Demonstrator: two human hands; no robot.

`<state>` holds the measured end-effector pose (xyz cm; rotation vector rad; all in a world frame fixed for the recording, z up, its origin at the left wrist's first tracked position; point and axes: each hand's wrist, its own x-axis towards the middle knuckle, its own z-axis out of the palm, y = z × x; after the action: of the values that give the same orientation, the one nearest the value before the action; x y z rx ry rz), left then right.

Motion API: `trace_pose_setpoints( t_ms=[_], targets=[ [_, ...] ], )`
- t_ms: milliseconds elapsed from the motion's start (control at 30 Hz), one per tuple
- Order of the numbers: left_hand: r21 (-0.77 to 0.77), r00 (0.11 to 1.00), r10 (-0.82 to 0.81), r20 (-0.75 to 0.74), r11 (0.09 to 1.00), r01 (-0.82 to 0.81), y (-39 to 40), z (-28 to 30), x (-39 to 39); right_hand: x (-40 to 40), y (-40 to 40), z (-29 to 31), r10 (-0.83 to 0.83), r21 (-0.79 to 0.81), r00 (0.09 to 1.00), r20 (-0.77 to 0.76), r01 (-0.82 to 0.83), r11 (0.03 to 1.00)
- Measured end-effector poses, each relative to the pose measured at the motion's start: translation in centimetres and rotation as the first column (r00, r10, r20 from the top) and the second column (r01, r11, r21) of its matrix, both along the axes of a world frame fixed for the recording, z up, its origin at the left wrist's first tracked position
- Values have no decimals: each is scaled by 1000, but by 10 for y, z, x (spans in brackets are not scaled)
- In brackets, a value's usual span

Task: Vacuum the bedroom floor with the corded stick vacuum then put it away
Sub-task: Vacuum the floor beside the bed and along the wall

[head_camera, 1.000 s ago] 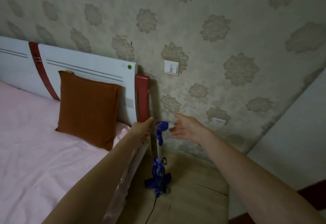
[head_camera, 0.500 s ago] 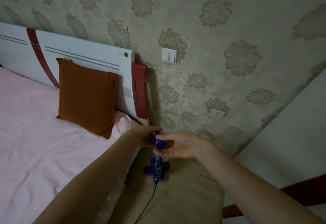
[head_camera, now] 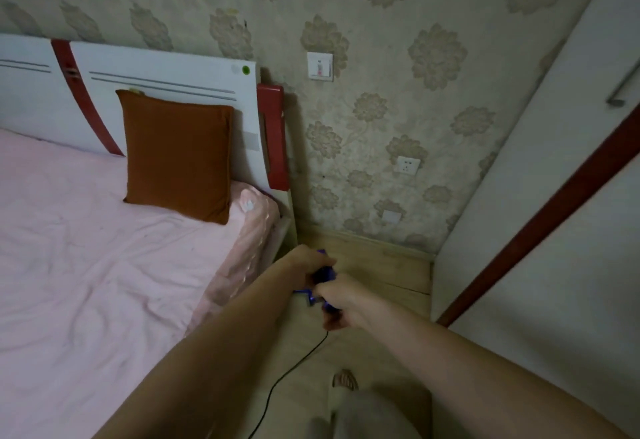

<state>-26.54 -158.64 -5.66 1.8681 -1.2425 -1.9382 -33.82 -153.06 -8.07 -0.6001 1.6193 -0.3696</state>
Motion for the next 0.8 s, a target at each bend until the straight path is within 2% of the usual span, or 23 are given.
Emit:
trace_pose_setpoints(
  t_ms=[67, 200, 333, 500, 633, 800],
  targets=[
    [-14, 999, -4, 50, 1000, 4, 22, -10, 17, 19, 28, -14, -78, -9, 995, 54, 79, 997],
    [23, 994, -18, 109, 1000, 16, 55, -36, 50, 42, 75, -20, -210, 93, 937, 280, 191, 977],
    [78, 985, -68, 161, 995, 56, 56, -46, 70, 65, 82, -25, -276, 119, 876, 397, 249, 961],
    [91, 983, -89, 161, 993, 75, 21, -47, 83, 82, 51, -29, -337, 119, 834, 437, 317, 941],
    [66, 987, -91, 130, 994, 83, -13, -59, 84, 85, 17, -38, -409, 190, 797, 444, 362, 913],
    [74, 991, -81, 110, 995, 73, -50, -82, 90, 93, -14, -53, -444, 182, 808, 387, 405, 896]
  ],
)
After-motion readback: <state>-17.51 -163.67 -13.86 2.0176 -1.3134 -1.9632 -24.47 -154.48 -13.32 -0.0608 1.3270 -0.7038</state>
